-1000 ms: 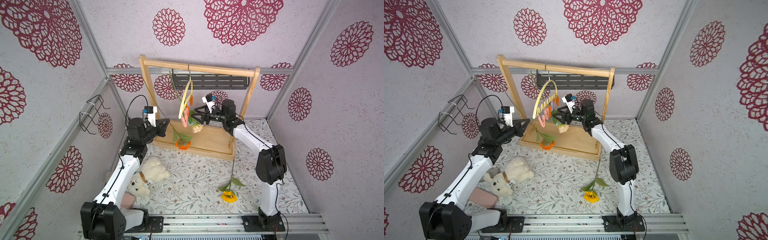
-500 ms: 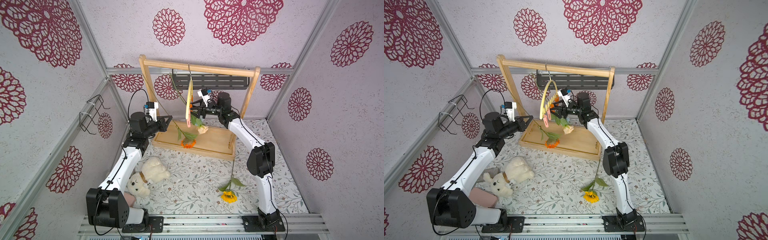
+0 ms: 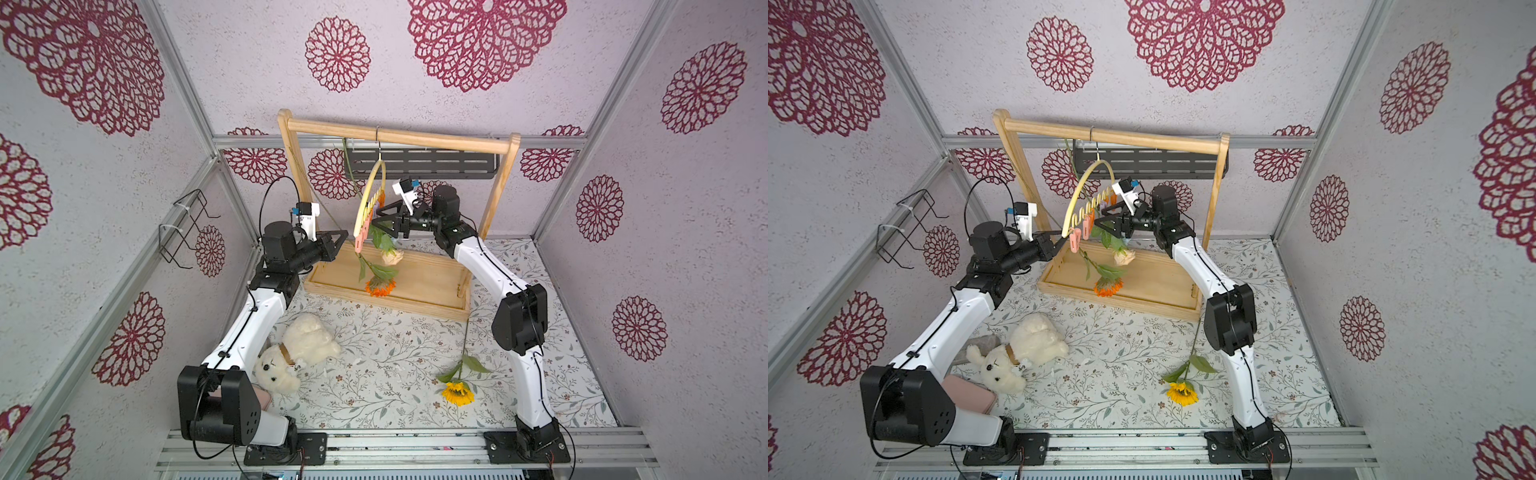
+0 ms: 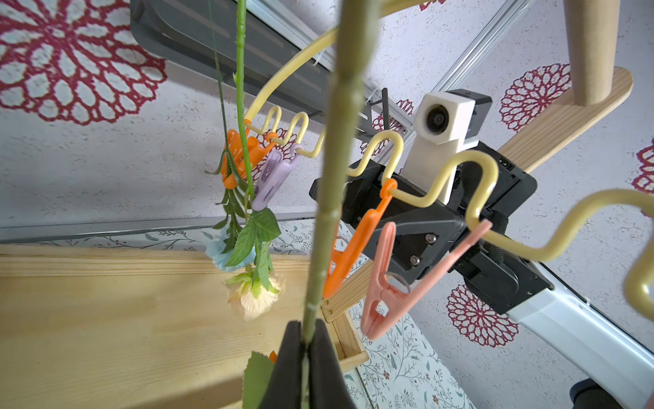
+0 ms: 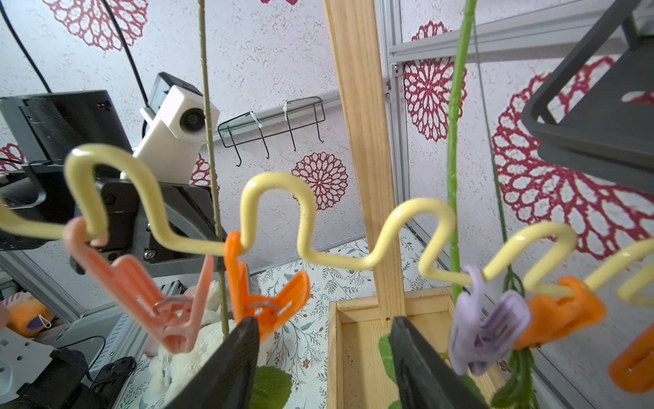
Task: Dry the flowers on a clothes hanger
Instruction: Open the clamp at the hanger.
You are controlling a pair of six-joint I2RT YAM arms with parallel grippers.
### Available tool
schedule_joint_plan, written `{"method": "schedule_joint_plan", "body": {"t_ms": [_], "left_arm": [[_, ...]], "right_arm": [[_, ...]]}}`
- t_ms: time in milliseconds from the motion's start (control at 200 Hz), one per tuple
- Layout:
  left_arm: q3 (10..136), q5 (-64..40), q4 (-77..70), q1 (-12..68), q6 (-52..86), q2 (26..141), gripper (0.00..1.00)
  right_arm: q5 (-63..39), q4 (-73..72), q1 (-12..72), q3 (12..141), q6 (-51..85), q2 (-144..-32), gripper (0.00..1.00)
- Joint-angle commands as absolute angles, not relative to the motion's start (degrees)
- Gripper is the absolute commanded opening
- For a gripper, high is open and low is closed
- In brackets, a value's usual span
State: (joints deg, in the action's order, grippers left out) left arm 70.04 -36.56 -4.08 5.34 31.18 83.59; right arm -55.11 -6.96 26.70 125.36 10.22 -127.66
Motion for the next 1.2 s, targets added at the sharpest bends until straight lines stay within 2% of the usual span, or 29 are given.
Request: {"method": "schedule_joint_plan", "body": {"t_ms": [0,70,730,981,1196], "left_arm": [[71.54,-38.37,-6.40,5.10,32.34,84.08,0.00],[71.56,-38.87,-6.83,5.10,32.87,84.39,0.00],[73.26,-41.03,-7.46,5.10,34.91,87.44,0.00],[73.53,-41.22,-6.78,5.10,34.65,87.86,0.00],[74.18,-41.65,-6.88,5.16,35.50,88.41,0.00]], "right_arm": [[-56.76,-8.68,27.11,127.79,10.81,-127.26,0.65],[-56.95,-8.86,27.11,127.83,11.06,-127.43,0.68],[-62.09,-9.49,27.44,127.97,13.10,-127.61,0.72],[-61.39,-7.72,27.47,128.01,12.19,-127.19,0.73],[-59.38,-12.58,27.80,128.18,16.09,-128.20,0.72]]}}
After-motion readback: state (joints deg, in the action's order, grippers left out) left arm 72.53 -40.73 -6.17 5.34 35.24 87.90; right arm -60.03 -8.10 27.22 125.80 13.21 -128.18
